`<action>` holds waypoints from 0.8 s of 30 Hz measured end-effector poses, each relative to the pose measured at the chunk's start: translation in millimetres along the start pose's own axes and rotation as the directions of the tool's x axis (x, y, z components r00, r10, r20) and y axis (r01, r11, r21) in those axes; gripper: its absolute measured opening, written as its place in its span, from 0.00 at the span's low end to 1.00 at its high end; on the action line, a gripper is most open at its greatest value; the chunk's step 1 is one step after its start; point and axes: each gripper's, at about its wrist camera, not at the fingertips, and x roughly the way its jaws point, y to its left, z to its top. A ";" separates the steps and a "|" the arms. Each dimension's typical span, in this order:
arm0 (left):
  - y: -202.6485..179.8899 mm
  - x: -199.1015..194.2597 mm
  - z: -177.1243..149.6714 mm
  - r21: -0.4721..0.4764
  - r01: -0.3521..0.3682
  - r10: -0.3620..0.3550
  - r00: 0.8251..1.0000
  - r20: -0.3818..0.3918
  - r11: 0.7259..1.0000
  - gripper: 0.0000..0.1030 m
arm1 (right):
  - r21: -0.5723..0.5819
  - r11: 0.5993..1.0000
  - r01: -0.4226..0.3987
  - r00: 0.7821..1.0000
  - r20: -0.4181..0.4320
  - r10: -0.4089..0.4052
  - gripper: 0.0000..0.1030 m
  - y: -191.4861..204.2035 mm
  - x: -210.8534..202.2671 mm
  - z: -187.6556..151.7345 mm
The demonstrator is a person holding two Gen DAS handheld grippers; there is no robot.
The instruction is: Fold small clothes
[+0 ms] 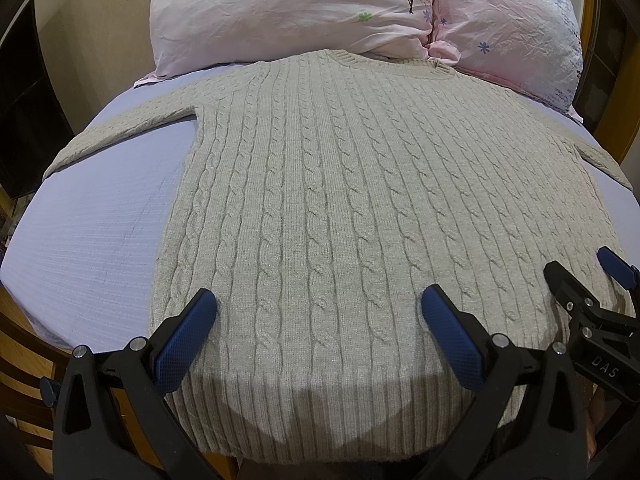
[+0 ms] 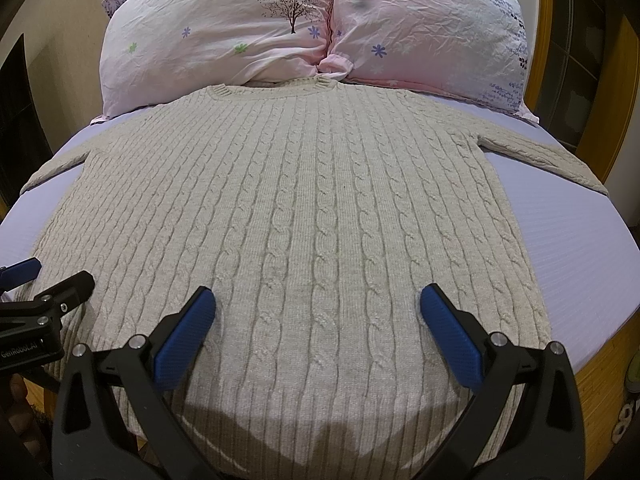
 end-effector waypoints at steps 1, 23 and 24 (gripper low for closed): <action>0.0 0.0 0.0 0.000 0.000 0.000 1.000 0.000 1.000 0.99 | 0.000 1.000 0.000 1.000 0.000 0.000 0.98 0.0 0.0 0.0; 0.2 -1.6 1.6 0.004 0.000 0.000 1.000 0.019 1.000 0.99 | -0.024 1.000 -0.018 0.999 0.050 0.019 0.98 -1.7 -4.0 -2.7; -0.8 -1.7 1.8 0.008 0.001 -0.001 0.999 0.033 1.000 0.99 | -0.037 0.999 -0.027 0.998 0.063 0.030 0.98 -2.0 -4.5 -3.1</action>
